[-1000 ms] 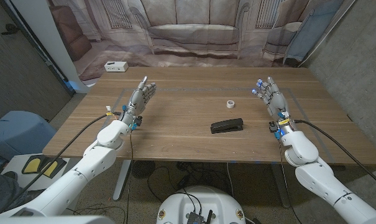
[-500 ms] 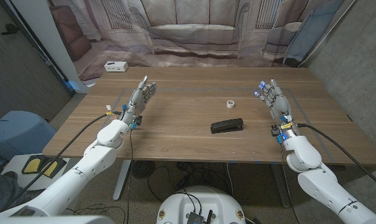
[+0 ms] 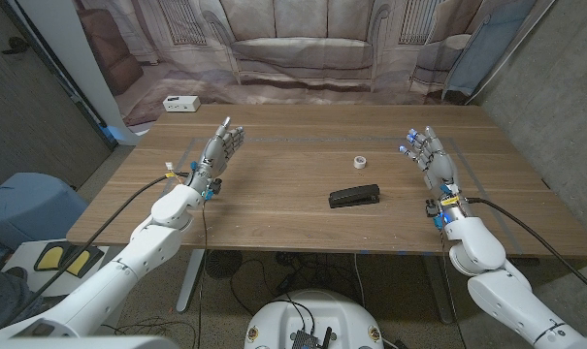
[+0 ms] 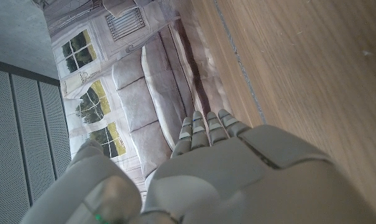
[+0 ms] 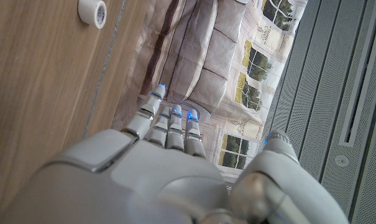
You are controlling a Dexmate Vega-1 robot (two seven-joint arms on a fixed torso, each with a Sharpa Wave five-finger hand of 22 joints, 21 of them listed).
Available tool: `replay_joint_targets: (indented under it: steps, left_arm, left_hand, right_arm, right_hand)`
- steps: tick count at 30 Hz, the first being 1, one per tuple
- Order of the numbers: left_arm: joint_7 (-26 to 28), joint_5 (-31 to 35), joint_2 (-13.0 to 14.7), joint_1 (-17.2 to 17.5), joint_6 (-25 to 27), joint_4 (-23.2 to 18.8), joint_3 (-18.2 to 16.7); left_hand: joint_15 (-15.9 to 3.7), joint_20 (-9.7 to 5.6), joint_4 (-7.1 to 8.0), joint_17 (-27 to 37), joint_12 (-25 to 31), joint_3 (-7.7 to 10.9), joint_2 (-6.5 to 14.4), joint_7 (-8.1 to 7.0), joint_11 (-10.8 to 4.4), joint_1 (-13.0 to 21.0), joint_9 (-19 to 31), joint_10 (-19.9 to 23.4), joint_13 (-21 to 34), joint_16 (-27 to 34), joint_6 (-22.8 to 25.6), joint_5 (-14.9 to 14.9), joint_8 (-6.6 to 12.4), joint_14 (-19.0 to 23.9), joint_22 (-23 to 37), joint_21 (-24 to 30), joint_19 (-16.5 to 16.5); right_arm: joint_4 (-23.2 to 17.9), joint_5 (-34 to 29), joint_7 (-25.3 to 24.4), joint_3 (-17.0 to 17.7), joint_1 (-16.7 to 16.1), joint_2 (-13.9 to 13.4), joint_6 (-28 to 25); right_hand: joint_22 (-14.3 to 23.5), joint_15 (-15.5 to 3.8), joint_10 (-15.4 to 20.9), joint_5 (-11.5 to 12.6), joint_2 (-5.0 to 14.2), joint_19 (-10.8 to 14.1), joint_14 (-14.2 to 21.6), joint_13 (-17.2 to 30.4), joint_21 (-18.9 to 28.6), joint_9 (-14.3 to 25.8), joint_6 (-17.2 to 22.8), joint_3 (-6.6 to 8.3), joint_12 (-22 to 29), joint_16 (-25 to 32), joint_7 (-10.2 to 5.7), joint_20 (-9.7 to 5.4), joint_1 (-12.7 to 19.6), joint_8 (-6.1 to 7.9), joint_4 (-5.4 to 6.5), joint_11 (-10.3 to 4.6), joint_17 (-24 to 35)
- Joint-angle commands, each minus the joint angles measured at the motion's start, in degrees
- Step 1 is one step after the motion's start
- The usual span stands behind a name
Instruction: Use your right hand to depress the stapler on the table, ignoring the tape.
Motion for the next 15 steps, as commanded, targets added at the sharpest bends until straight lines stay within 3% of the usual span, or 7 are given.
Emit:
replay_joint_targets:
  steps: [1,5,15]
  left_arm:
    - [0.2,0.5,-0.1,-0.6,1.1,-0.6,0.6]
    - [0.3,0.6,-0.1,-0.6,1.2,-0.9,0.7]
    - [0.7,0.6,0.0,0.0,1.4,-1.7,0.7]
  left_hand:
    - [-0.03,0.26,-0.34,0.3,0.3,0.24,0.0,-0.01,-0.25,0.9,0.2,0.7,0.2,0.3,0.8,-0.4,0.35,0.8,0.2,0.3,0.0]
    - [-0.04,0.32,-0.42,0.3,0.4,0.29,0.1,0.00,-0.08,1.0,0.2,0.8,0.2,0.3,0.8,-0.4,0.33,0.9,0.2,0.3,0.0]
    - [-0.07,0.38,-0.58,0.3,0.4,0.42,0.3,-0.14,-0.10,1.2,0.2,0.9,0.1,0.3,1.0,-0.6,0.38,0.9,0.2,0.2,0.0]
  right_arm:
    - [-2.3,-1.6,-1.6,2.1,-4.1,0.3,0.9]
    - [-3.2,-2.2,-2.0,2.9,-5.6,0.2,0.9]
    - [-4.7,-3.4,-2.0,4.3,-8.2,1.0,2.4]
  right_hand:
    - [0.2,-0.11,0.6,-0.1,0.71,0.8,1.4,0.1,0.6,0.2,0.3,0.03,0.2,0.6,-0.18,0.75,0.1,-0.16,-0.32,-0.21,0.2]
    - [0.2,0.07,1.2,-0.1,1.04,1.7,3.5,0.1,0.8,0.2,0.4,-0.05,0.2,1.4,-0.18,1.06,-0.3,-0.21,-0.15,-0.13,0.5]
    - [0.2,-0.01,1.5,-0.2,1.07,1.8,3.0,0.2,0.7,0.2,0.8,-0.08,0.2,1.2,-0.12,1.07,-0.1,-0.14,-0.35,-0.05,0.6]
